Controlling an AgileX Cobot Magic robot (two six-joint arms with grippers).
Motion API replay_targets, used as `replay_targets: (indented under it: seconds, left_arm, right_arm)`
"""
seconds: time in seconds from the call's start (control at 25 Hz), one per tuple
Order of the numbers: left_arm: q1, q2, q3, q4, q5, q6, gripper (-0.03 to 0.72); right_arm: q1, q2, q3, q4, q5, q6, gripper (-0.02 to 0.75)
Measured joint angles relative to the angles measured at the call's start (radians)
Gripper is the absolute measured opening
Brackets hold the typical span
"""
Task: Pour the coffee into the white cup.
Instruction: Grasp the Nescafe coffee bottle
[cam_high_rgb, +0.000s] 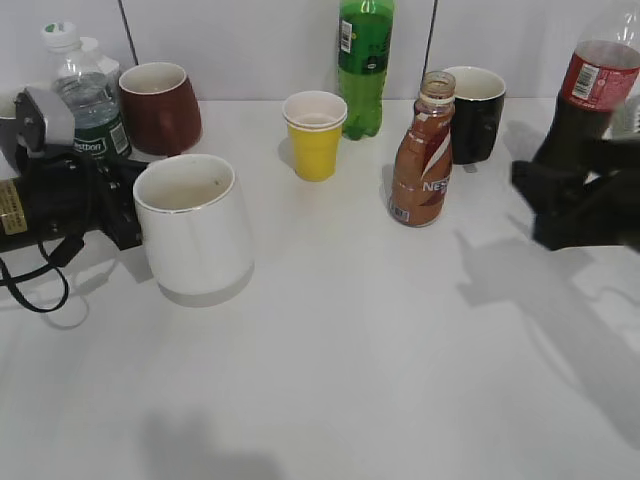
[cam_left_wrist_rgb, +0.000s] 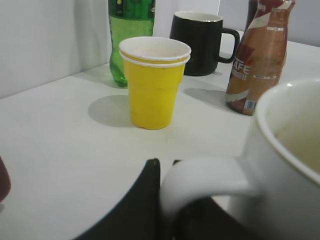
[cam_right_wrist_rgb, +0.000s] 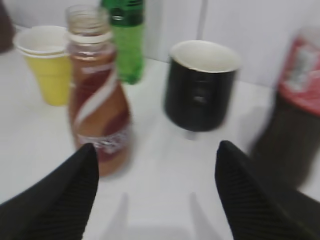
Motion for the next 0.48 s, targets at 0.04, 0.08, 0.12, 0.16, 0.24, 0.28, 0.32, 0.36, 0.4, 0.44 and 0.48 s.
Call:
replay_targets:
  seconds: [0.04,0.08,0.12,0.16,0.24,0.28,0.32,0.36,0.4,0.44,0.48]
  left_arm:
    - [0.0,0.0,0.0,0.0,0.0,0.0,0.038]
    - [0.0,0.0,0.0,0.0,0.0,0.0,0.038]
    - [0.0,0.0,0.0,0.0,0.0,0.0,0.038]
    - [0.0,0.0,0.0,0.0,0.0,0.0,0.038]
    - [0.0,0.0,0.0,0.0,0.0,0.0,0.038]
    - [0.0,0.0,0.0,0.0,0.0,0.0,0.038]
    - [0.0,0.0,0.0,0.0,0.0,0.0,0.038]
    - [0.0,0.0,0.0,0.0,0.0,0.0,0.038]
    - [0.0,0.0,0.0,0.0,0.0,0.0,0.038]
    - [0.0,0.0,0.0,0.0,0.0,0.0,0.037]
    - [0.0,0.0,0.0,0.0,0.0,0.0,0.037]
  right_arm:
    - [0.001,0.053,0.0,-0.031,-0.055,0.039,0.57]
    - [0.001,0.106,0.0,-0.069,-0.123,0.069,0.57]
    - [0.002,0.151,-0.003,-0.109,-0.183,0.097,0.57]
    - [0.002,0.203,-0.011,-0.142,-0.219,0.128,0.571]
    - [0.002,0.291,-0.039,-0.214,-0.259,0.208,0.589]
    - [0.002,0.334,-0.058,-0.244,-0.268,0.238,0.605]
    - [0.002,0.372,-0.079,-0.264,-0.272,0.272,0.622]
    - [0.002,0.404,-0.099,-0.283,-0.275,0.298,0.639]
    - [0.002,0.426,-0.117,-0.295,-0.277,0.313,0.649]
    - [0.002,0.448,-0.137,-0.302,-0.279,0.32,0.656]
    - [0.002,0.466,-0.156,-0.307,-0.279,0.327,0.659]
